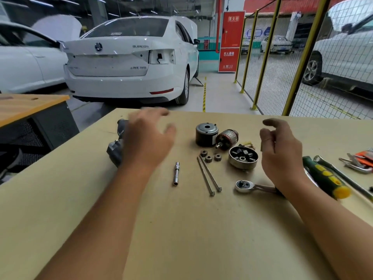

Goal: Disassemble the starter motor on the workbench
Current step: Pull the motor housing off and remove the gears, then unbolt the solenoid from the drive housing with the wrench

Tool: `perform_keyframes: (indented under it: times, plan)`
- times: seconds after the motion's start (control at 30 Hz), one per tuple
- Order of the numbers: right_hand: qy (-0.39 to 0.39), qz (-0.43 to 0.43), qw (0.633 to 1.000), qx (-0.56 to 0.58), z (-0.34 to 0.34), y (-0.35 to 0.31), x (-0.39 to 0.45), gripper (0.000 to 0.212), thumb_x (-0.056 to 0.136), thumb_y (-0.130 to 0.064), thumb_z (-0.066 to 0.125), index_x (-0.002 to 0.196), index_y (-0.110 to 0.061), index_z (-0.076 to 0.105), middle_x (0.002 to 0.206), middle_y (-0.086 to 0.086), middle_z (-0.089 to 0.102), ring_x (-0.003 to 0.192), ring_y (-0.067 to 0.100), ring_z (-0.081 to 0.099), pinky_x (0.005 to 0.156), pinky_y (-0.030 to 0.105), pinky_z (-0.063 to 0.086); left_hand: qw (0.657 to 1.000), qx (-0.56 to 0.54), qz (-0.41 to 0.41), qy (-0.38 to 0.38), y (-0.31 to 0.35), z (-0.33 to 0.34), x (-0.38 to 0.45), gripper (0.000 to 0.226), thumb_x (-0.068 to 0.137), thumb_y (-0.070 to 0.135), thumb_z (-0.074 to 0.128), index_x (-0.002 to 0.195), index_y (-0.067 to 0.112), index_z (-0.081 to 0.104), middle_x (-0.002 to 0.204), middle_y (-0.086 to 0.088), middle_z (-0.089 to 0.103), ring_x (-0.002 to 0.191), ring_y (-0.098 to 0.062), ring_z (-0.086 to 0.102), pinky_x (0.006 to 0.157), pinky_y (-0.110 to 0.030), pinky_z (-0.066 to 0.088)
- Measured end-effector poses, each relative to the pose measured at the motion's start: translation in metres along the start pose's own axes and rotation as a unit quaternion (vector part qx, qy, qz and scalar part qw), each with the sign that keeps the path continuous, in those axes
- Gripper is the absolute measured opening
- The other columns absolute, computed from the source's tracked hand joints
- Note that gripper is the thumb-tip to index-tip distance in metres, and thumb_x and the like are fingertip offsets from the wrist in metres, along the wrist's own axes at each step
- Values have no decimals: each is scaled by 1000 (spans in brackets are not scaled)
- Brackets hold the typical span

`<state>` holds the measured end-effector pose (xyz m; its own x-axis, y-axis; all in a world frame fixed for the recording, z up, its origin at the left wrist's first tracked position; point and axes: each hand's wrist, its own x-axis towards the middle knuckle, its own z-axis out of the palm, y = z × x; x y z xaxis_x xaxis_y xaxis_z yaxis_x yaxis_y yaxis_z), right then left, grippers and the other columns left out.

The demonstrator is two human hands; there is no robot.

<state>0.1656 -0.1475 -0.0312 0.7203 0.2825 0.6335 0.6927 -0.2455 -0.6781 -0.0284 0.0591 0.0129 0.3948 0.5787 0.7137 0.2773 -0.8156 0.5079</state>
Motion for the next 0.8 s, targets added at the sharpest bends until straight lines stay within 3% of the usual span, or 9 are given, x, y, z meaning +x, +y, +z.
perform_keyframes:
  times: [0.07, 0.1, 0.23, 0.33, 0.43, 0.5, 0.6, 0.67, 0.8]
  plan:
    - [-7, -12, 1000, -15, 0, -4, -4, 14, 105, -31, 47, 106, -22, 58, 69, -8, 58, 67, 10, 54, 62, 34, 32, 987, 74, -122, 77, -26, -22, 10, 36, 87, 39, 59, 117, 24, 71, 113, -8, 70, 113, -36, 56, 87, -49, 52]
    - [-22, -17, 999, -18, 0, -7, -5, 22, 105, -36, 47, 93, -21, 57, 67, -7, 57, 64, 14, 52, 59, 36, 33, 973, 113, -187, 69, -41, -31, 14, 37, 88, 44, 58, 118, 26, 69, 116, -8, 68, 113, -37, 54, 84, -49, 51]
    - [-117, -73, 990, 18, 3, -26, -16, 55, 101, -57, 40, 56, -25, 38, 47, -9, 40, 47, 10, 35, 49, 32, 25, 924, 100, -352, -110, -73, -36, 17, 56, 80, 70, 48, 102, 22, 65, 104, -9, 64, 91, -30, 59, 82, -45, 55]
    - [-162, -133, 977, -37, 10, -34, -24, 44, 100, -47, 48, 64, -22, 56, 55, -9, 52, 52, 11, 45, 52, 36, 40, 915, -18, -386, -115, -69, -32, 15, 72, 60, 82, 64, 103, 24, 63, 101, -3, 62, 88, -26, 62, 81, -46, 60]
    - [-181, -164, 966, -91, 19, -40, -31, 13, 90, -20, 73, 100, -16, 67, 96, -1, 66, 77, 19, 57, 71, 39, 53, 909, -71, -394, -118, -73, -28, 13, 80, 41, 67, 87, 106, 26, 63, 105, -3, 64, 90, -27, 67, 75, -45, 62]
    - [-220, -154, 958, -96, 23, -43, -36, 39, 83, -16, 79, 117, -25, 63, 108, -8, 64, 83, 12, 54, 74, 35, 52, 909, -97, -391, -105, -77, -24, 12, 70, 46, 52, 96, 102, 24, 65, 105, -4, 68, 89, -26, 69, 71, -41, 62]
    - [-238, -201, 944, -108, 23, -43, -38, 14, 88, -31, 75, 93, -21, 66, 81, -9, 64, 69, 16, 54, 63, 39, 52, 908, -136, -386, -90, -83, -17, 12, 59, 56, 41, 100, 101, 21, 69, 102, -5, 72, 89, -26, 71, 67, -37, 60]
    - [-247, -203, 937, -140, 22, -42, -37, 36, 89, -53, 63, 71, -22, 59, 61, -9, 54, 62, 18, 52, 55, 36, 48, 909, -151, -381, -80, -85, -11, 12, 51, 62, 41, 98, 99, 20, 70, 102, -5, 73, 89, -27, 72, 72, -41, 62]
    - [-292, -190, 911, -222, 22, -42, -39, 47, 76, -77, 48, 83, -33, 63, 74, -14, 60, 75, 10, 55, 62, 29, 47, 903, -196, -376, -72, -90, -2, 13, 33, 75, 36, 92, 96, 20, 72, 102, -7, 76, 91, -29, 75, 81, -49, 64]
